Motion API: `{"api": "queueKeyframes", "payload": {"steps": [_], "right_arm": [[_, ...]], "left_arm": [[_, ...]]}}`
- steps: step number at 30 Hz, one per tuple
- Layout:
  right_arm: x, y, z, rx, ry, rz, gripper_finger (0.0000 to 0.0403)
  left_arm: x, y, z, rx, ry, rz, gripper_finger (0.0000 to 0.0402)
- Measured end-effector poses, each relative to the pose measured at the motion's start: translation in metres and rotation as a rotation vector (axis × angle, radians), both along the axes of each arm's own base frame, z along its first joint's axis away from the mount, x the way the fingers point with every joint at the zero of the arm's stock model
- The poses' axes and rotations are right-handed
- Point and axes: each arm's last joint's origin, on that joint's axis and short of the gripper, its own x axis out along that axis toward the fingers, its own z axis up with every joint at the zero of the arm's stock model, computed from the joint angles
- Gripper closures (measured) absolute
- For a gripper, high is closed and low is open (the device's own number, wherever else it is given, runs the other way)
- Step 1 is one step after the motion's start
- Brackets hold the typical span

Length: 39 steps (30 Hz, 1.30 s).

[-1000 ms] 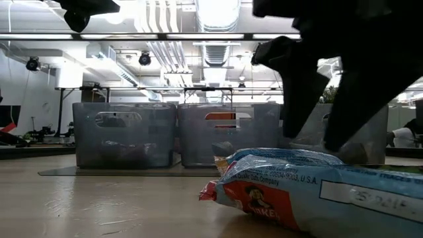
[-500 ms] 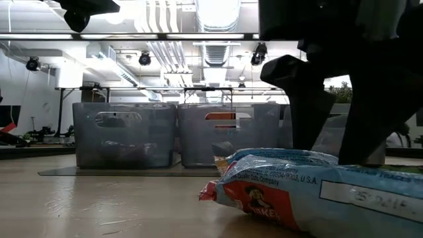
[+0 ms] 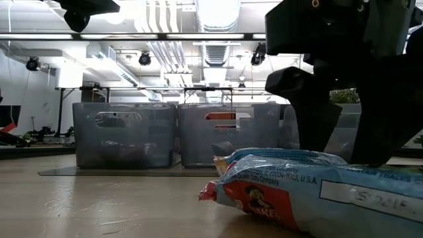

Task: Pick and place Granola Bars by type
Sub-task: Put the yellow granola bar into the right black bin

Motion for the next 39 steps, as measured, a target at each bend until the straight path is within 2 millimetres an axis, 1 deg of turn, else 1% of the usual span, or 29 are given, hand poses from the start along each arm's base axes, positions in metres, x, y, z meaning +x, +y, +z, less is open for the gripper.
{"api": "queueKeyframes", "payload": {"steps": [20, 30, 39], "right_arm": [[0.0013, -0.0003, 0.0000, 0.016, -0.007, -0.007, 0.0184], [0.0017, -0.0014, -0.0014, 0.035, -0.004, -0.001, 0.0237], [0.0017, -0.0018, -0.0015, 0.037, 0.001, 0.011, 0.0287]], "left_arm": [[0.0000, 0.0000, 0.0001, -0.012, -0.006, 0.003, 0.0402], [0.0007, -0.0001, 0.0039, -0.019, -0.049, 0.003, 0.0402], [0.0007, 0.0000, 0.0041, -0.008, -0.045, 0.001, 0.0402]]}}
